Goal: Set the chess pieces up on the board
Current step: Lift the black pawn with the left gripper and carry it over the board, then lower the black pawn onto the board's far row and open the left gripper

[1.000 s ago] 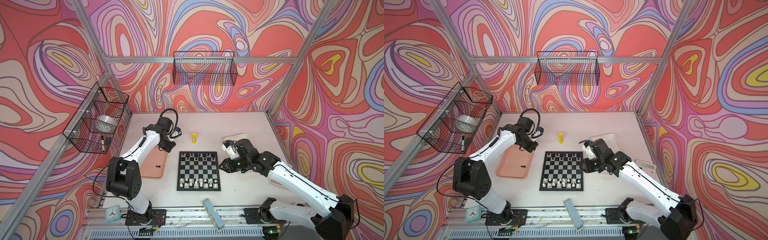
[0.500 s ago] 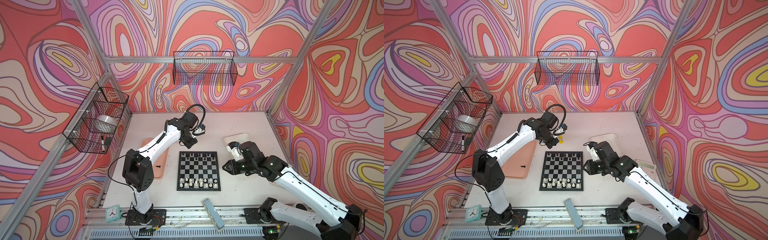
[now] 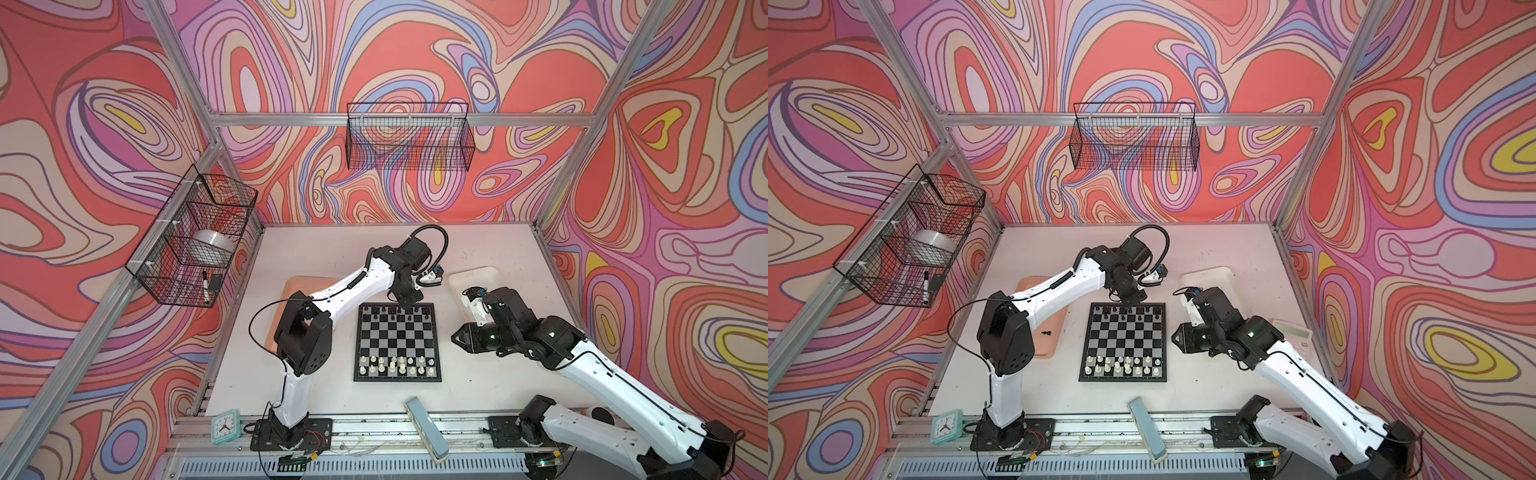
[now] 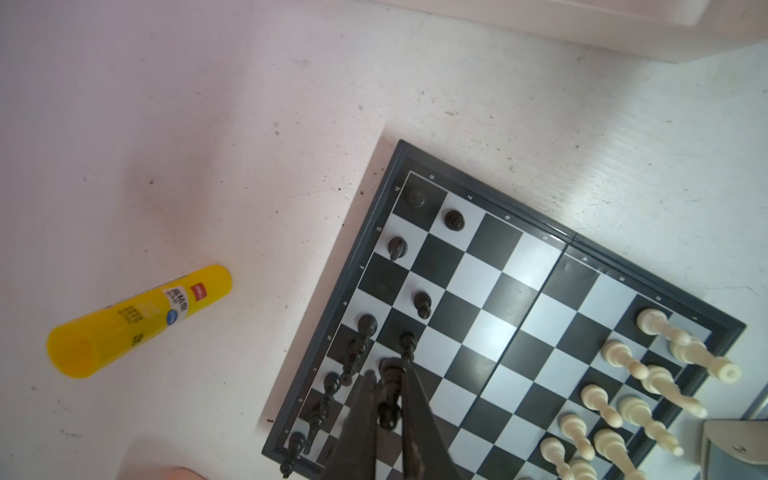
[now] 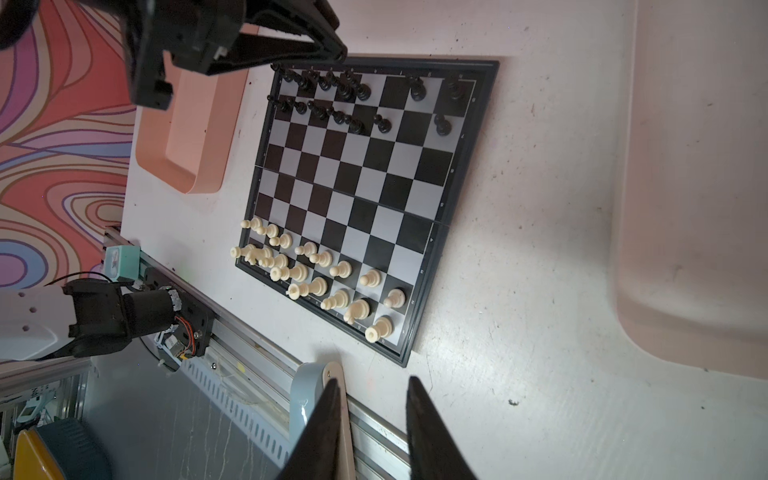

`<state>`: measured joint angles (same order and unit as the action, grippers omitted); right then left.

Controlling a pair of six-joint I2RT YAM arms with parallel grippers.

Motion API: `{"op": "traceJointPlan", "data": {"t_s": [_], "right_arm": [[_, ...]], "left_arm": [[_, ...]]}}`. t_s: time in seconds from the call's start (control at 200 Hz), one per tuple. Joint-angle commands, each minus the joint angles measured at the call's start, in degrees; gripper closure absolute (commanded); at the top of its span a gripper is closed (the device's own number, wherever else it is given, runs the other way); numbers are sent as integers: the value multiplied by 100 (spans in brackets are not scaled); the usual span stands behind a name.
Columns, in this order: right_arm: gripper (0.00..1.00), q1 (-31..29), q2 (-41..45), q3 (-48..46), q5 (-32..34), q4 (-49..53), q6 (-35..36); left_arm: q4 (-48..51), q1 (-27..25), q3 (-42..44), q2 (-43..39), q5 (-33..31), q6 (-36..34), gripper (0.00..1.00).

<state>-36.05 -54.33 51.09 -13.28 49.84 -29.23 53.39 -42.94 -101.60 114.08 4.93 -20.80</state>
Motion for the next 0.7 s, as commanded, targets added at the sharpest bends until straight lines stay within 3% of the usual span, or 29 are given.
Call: {"op": "traceJointPlan", "data": {"t_s": [0.0, 0.696], "right_arm": [[72, 14, 112, 3, 119, 148, -48], [72, 16, 63, -17, 108, 124, -39]], "left_arm": [[-126, -112, -78, 145, 2, -47, 86], [-969, -426, 637, 356, -187, -143, 86]]}}
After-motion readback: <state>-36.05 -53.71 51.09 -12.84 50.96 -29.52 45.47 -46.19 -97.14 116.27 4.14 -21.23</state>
